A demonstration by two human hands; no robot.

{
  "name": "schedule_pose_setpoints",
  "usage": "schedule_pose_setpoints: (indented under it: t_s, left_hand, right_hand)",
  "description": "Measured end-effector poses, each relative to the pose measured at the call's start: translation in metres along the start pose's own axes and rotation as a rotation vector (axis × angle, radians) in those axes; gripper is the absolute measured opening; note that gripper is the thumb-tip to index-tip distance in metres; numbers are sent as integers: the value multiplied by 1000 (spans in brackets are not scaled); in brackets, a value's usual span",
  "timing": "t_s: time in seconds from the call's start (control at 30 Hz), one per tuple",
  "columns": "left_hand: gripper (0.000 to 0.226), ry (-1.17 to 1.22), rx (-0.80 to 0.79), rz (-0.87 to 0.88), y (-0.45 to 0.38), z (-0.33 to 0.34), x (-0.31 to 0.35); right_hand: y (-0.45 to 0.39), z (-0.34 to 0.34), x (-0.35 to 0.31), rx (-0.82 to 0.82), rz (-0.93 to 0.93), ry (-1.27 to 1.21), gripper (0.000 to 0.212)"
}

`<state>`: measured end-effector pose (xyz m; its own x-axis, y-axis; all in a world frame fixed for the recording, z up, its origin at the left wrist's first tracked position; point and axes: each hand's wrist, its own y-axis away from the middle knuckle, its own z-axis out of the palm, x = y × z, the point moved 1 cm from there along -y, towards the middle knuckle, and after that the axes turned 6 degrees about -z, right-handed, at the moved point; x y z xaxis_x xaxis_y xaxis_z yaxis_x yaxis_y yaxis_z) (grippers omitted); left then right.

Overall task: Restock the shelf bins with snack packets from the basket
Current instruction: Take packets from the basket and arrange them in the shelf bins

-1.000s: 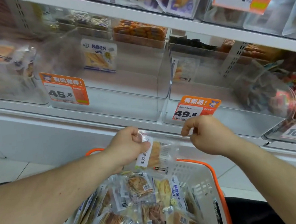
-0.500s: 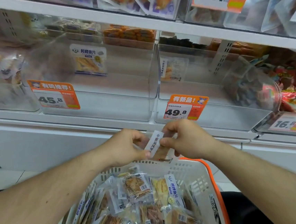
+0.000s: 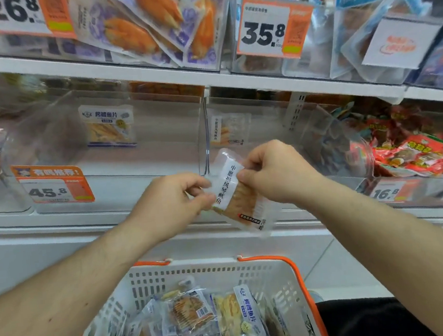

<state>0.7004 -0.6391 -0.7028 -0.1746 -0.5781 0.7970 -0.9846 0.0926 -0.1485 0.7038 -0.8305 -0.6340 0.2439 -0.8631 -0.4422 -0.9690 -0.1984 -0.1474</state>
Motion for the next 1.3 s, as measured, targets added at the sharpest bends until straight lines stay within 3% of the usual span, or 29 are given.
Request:
schedule_pose_setpoints:
  t_s: [0.03,0.13,0.27,0.33,0.47,0.73,0.97,1.13,1.3]
  left_hand:
    - [6,-30,64,71,-5,-4,4]
    - [21,-103,227,199,-25,-8,6]
    - [33,-218,248,101,-48,0,3]
    - [36,-249,183,16,-53,5,3]
    - [21,-267,157,-81,-64,9,0]
    - [30,-231,119,-124,-77,5,-7]
    - [33,-219,139,-113,-79,6,-8]
    - [34,-218,165,-121,-78,9,-8]
    - [32,-204,172,-129,-75,10,-7]
  right_hand:
    - [-4,-10,1,41,28,-12,24]
    - [-13,-38,6,216,96,-43,22]
    - [-15,-52,11,502,8,84,14]
    - [-18,-45,14,546,-59,169,15]
    - [-51,-20,33,431,-57,308,19]
    - [-177,15,64,95,111,414,23]
    - [-243,52,72,79,108,356,14]
    - [-258,63,78,13,86,376,17]
    - [-266,62,82,58,67,299,12]
